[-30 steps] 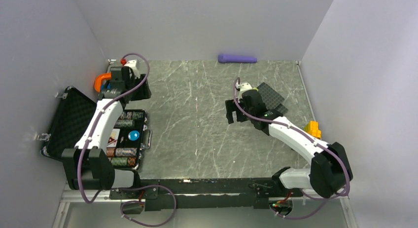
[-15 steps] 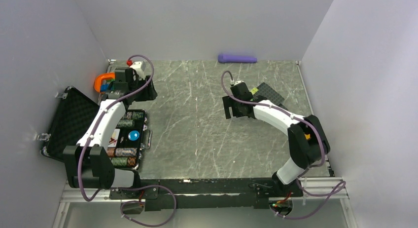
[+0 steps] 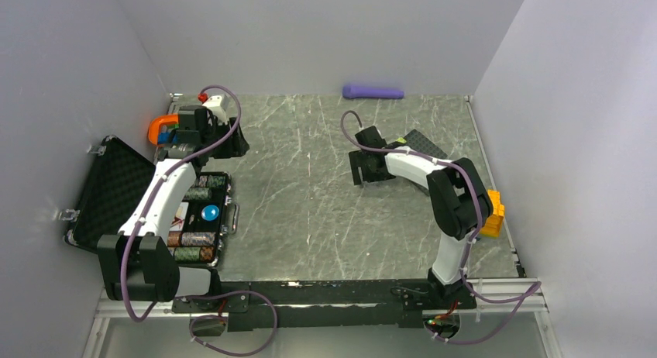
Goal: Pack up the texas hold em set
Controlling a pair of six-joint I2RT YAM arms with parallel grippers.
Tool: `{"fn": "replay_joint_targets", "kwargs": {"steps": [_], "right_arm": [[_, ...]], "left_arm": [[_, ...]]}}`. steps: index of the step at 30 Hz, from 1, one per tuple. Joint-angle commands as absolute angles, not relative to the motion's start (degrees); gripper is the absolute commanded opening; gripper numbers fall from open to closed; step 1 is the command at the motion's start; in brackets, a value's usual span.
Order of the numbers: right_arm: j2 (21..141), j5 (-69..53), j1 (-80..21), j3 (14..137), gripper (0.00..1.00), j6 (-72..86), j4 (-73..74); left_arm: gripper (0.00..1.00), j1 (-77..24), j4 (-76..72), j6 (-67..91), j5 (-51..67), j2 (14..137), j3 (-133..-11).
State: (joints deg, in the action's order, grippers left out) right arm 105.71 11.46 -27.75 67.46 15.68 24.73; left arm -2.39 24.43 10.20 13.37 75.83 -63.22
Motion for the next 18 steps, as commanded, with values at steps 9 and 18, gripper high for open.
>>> {"fn": "replay_joint_targets", "kwargs": {"steps": [9,18], "right_arm": [[107.08,8.32,-26.08,67.85,0.77,16.38,25.75],[107.33,7.77,-26.19,66.59,0.64,17.01,25.97]], "left_arm": [[0.61,-2.55,22.34,11.08,15.75,74.05,-63.55],[0.61,-2.55,22.43,11.28,16.0,74.59,-63.51]]}}
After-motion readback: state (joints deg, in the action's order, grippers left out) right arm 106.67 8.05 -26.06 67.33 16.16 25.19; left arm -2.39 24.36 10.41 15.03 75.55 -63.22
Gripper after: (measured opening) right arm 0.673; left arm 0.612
